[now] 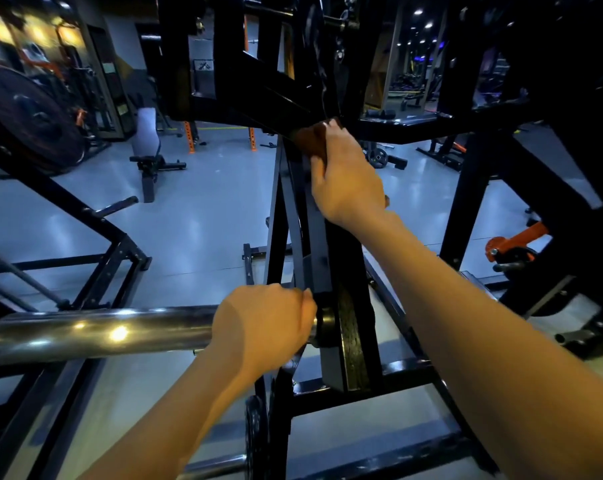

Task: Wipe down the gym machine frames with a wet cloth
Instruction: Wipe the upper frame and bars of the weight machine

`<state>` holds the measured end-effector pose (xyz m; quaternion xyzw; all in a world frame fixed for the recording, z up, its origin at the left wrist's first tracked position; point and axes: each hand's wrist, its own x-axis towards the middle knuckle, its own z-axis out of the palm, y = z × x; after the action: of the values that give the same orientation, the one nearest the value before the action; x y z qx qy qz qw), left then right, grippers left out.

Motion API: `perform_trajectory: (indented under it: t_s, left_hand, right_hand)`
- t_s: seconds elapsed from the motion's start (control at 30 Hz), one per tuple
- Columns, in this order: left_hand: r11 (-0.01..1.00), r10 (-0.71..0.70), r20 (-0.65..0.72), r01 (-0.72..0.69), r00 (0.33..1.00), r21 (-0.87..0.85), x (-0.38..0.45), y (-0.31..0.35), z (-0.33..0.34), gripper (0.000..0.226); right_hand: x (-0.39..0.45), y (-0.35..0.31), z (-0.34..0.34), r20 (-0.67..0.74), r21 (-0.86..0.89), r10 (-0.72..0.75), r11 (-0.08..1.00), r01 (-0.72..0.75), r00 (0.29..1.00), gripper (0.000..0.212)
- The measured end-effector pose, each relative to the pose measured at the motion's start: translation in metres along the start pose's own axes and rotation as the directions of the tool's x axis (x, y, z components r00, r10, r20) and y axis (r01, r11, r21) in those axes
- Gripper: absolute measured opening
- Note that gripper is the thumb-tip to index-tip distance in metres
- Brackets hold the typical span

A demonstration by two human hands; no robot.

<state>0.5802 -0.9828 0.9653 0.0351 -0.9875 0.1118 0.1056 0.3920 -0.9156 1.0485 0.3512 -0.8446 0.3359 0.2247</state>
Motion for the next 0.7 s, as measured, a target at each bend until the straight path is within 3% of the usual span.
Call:
perform_trajectory:
  t_s: [0.13,0.27,0.4,0.5,0.7]
  left_hand:
    - [0.998,-0.067,0.031,0.066,0.997,0.019,0.003,0.003,0.0,0.044]
    - [0.999,-0.039,-0.008,0.039,0.999,0.015,0.002,0.005,0.003,0.034]
    - [0.992,-0.111,0.066,0.114,0.992,-0.053,0.004,0.006,0.001,0.056]
    - [0.991,-0.125,0.089,0.129,0.988,-0.044,0.003,0.008,-0.002,0.059]
    - [0.994,-0.101,0.056,0.103,0.993,-0.03,0.002,0.008,-0.004,0.051]
  right_hand:
    - [-0.025,-0.004,0.003,-0.003,-0.014,0.012,1.0,-0.012,1.0,0.059]
    - [-0.078,-0.002,0.009,-0.034,-0.077,-0.043,0.996,0.04,0.999,0.058]
    - [-0.016,-0.001,0.004,-0.019,0.008,0.024,1.0,-0.024,1.0,0.057]
    - [0.015,0.0,0.001,0.002,0.019,0.048,0.999,-0.048,0.999,0.057]
    - [-0.089,-0.008,0.006,-0.066,0.014,0.052,0.999,-0.051,0.996,0.059]
